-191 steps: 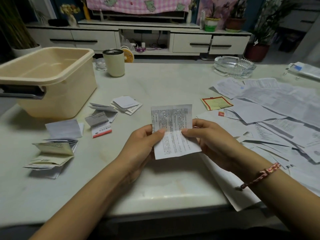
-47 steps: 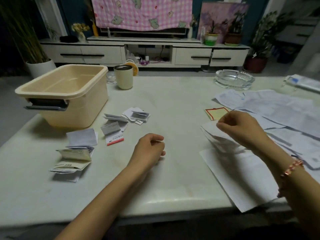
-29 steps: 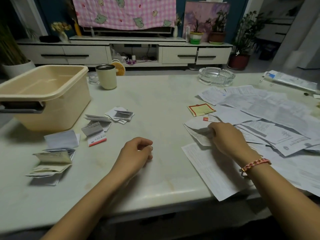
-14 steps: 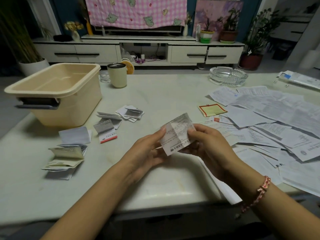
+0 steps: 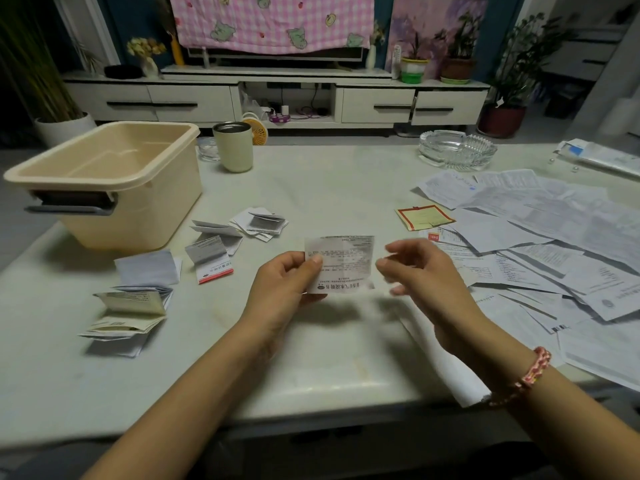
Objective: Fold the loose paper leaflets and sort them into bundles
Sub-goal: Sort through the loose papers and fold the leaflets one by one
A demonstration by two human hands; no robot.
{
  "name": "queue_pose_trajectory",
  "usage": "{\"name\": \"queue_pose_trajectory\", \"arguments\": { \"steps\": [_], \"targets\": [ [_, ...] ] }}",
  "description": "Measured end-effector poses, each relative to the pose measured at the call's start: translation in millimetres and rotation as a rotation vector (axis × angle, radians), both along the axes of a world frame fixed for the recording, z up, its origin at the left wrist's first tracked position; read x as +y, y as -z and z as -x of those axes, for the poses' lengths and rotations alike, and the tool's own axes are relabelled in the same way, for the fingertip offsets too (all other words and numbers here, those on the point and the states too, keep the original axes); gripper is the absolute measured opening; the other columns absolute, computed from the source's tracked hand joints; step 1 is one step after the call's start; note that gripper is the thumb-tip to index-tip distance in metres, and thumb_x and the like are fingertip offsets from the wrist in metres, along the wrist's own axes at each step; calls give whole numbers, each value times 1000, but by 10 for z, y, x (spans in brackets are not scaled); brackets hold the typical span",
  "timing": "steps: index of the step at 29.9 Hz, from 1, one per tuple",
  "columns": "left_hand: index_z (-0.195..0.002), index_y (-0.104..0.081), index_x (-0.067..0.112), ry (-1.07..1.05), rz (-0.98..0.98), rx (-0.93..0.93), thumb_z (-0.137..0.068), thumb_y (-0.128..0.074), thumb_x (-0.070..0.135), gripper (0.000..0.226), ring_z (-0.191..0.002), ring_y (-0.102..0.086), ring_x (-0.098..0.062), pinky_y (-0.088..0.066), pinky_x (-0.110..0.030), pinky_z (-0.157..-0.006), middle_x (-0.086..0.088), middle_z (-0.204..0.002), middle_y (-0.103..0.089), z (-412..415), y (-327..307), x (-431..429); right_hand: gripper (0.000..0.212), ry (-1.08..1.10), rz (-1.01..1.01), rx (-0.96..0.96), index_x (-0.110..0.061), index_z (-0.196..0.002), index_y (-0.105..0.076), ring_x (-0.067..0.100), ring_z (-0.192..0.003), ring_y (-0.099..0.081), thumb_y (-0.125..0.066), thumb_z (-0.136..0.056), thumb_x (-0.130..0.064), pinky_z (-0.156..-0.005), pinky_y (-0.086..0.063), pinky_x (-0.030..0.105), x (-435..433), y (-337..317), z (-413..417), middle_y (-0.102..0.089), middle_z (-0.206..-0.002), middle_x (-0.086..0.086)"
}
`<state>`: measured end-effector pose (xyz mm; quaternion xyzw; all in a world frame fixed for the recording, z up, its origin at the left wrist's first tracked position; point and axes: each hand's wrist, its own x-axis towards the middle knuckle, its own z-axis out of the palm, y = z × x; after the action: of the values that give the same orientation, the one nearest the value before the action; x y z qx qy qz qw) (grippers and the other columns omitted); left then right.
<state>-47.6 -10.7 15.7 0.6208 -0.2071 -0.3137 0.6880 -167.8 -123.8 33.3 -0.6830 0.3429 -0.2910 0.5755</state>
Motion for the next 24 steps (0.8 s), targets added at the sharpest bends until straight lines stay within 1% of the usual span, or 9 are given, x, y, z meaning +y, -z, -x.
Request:
{"name": "queue_pose_trajectory", "arguments": {
  "steps": [3,5,7,10,14,17,19,21,24],
  "targets": [
    [-89,-60,8,30,-14,-75,-93,-54,12,7,-73,-65,-16,-58,-23,-60,-10,-82,-68,6,-19,13,36,-51,237,9,-23,-113,-52,9,-90,-55,-66,-82,-11,-75,-45,16,-46,-32,39,-59,-103,-5],
    [-90,-60,8,85,-34,-109,-92,-55,11,6,-64,-64,-11,-56,-21,-56,-9,-76,-67,24,-35,26,43,-183,255,23,-26,-120,-48,8,-96,-57,-66,-83,-12,-82,-46,19,-54,-52,51,-61,-105,-5],
    [-94,-61,6,135,-49,-115,-92,-56,11,7,-59,-64,-10,-55,-21,-55,-9,-74,-68,44,-49,33,45,-303,202,32,-26,-122,-49,8,-90,-60,-66,-83,-10,-81,-48,20,-58,-59,52,-64,-95,-1],
    [-103,-59,13,135,-73,-111,-91,-57,11,12,-57,-65,-9,-55,-22,-54,-8,-74,-69,62,-57,39,46,-398,127,26,-27,-116,-54,13,-79,-61,-65,-82,1,-75,-49,27,-70,-40,66,-60,-78,2],
    [-104,-59,17,142,-82,-94,-92,-55,11,14,-55,-63,-9,-52,-21,-50,-9,-73,-69,62,-60,42,35,-502,205,58,-23,-102,-64,26,-82,-62,-64,-81,5,-77,-53,37,-58,-59,72,-65,-88,11],
    [-99,-65,15,184,-130,-56,-92,-55,12,12,-59,-63,-9,-51,-21,-52,-7,-78,-68,53,-53,39,26,-513,282,106,-20,-91,-70,11,-82,-66,-65,-80,3,-78,-54,26,-35,-68,59,-71,-89,2],
    [-92,-69,17,223,-197,-56,-93,-54,19,15,-67,-62,-13,-50,-22,-58,-5,-81,-69,53,-45,37,19,-465,362,146,-18,-86,-72,3,-73,-63,-67,-80,-1,-72,-52,18,-35,-64,38,-71,-82,-3],
    [-88,-71,16,267,-259,-44,-93,-50,35,29,-69,-61,-17,-48,-24,-62,-3,-79,-70,59,-46,41,14,-399,448,159,-21,-79,-71,1,-67,-59,-69,-80,-8,-65,-48,15,-40,-60,10,-66,-75,-7],
    [-104,-70,14,361,-271,-2,-77,-38,66,66,-82,-66,-23,-52,-31,-70,-9,-99,-72,60,-51,35,17,-303,525,178,-30,-69,-63,8,-76,-56,-71,-79,-18,-70,-44,21,-69,-43,-34,-58,-80,-7]
  ]
}}
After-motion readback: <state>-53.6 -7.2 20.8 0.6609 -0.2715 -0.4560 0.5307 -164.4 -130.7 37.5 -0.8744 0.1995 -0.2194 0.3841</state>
